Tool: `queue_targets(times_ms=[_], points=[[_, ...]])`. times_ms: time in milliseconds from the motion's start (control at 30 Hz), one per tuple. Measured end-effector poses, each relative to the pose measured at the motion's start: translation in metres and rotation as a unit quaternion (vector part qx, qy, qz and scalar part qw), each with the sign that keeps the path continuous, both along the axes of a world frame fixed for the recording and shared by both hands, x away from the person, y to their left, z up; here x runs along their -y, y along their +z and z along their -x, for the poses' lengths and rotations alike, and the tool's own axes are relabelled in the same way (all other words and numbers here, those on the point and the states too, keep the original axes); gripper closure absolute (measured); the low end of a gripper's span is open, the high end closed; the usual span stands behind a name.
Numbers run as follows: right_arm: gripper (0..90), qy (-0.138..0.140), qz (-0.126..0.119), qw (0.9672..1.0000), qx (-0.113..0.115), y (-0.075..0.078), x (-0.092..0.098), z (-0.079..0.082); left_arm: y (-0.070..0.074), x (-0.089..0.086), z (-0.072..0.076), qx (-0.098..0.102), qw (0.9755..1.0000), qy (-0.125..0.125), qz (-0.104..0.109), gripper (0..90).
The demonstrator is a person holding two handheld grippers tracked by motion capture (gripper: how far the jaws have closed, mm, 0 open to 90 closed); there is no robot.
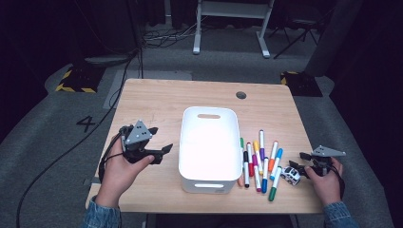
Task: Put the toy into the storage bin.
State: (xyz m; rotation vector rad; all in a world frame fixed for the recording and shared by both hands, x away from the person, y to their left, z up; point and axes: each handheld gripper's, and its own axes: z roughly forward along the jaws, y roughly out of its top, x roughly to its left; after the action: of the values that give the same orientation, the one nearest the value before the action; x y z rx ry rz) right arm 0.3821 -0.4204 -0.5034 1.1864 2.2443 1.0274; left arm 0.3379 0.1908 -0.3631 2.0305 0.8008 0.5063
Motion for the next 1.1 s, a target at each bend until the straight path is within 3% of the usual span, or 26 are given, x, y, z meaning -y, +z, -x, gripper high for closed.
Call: queue_targets(times_ms=[133, 167, 200, 333, 433, 500, 533, 567, 600, 667, 833, 867, 967, 1033, 1100], points=[[26.5, -0.014, -0.003, 0.9999, -0.003, 0.0, -0.004, 0.001, -0.022, -0.014, -0.013, -0.003, 0.9997, 0.015, -0.017, 25.4], [26.0, -0.014, -0.003, 0.9999, -0.004, 0.0, -0.004, 0.001, -0.022, -0.014, -0.013, -0.003, 0.9997, 0.015, -0.017, 25.4], [26.4, -0.015, -0.004, 0.9999, -0.005, 0.0, -0.004, 0.001, -0.035, -0.018, -0.018, -0.01, 0.9994, 0.026, -0.021, 25.4], [29.7, -0.015, 0.01, 0.9998, 0.002, 0.003, -0.003, 0.001, -0.066, -0.02, -0.027, -0.034, 0.9984, 0.043, -0.012, 25.5], [32.0, -0.013, 0.013, 0.9998, 0.002, 0.01, -0.004, 0.002, -0.075, -0.021, -0.029, -0.041, 0.998, 0.048, -0.011, 25.3], [35.8, -0.021, -0.004, 0.9997, 0.007, 0.016, -0.006, 0.002, -0.083, -0.022, -0.03, -0.048, 0.9974, 0.053, -0.007, 25.3], [36.4, -0.026, -0.013, 0.9995, 0.014, 0.022, -0.007, 0.001, -0.095, -0.027, -0.032, -0.051, 0.9969, 0.06, -0.004, 25.0], [36.4, -0.026, -0.013, 0.9995, 0.014, 0.022, -0.007, 0.001, -0.095, -0.027, -0.032, -0.051, 0.9969, 0.06, -0.004, 25.1], [40.5, -0.019, -0.019, 0.9996, 0.008, 0.03, -0.011, 0.0, -0.106, -0.034, -0.035, -0.06, 0.9954, 0.075, -0.005, 25.3], [42.7, -0.01, -0.018, 0.9998, 0.002, 0.035, -0.015, 0.0, -0.114, -0.039, -0.036, -0.075, 0.9932, 0.084, -0.032, 25.2], [48.5, 0.003, -0.005, 1.0, -0.004, 0.044, -0.025, -0.002, -0.125, -0.046, -0.036, -0.093, 0.9904, 0.091, -0.047, 24.3], [50.5, 0.004, -0.01, 0.9999, -0.007, 0.047, -0.029, -0.003, -0.129, -0.047, -0.036, -0.101, 0.9885, 0.094, -0.061, 24.3], [51.7, 0.007, -0.009, 0.9998, -0.013, 0.05, -0.035, -0.006, -0.137, -0.048, -0.037, -0.117, 0.9866, 0.091, -0.069, 23.7], [53.0, 0.012, -0.005, 0.9998, -0.011, 0.052, -0.038, -0.008, -0.141, -0.049, -0.037, -0.115, 0.9881, 0.092, -0.046, 21.2], [53.6, 0.02, 0.001, 0.9997, -0.009, 0.054, -0.041, -0.011, -0.14, -0.05, -0.036, -0.111, 0.988, 0.095, -0.049, 20.9]])
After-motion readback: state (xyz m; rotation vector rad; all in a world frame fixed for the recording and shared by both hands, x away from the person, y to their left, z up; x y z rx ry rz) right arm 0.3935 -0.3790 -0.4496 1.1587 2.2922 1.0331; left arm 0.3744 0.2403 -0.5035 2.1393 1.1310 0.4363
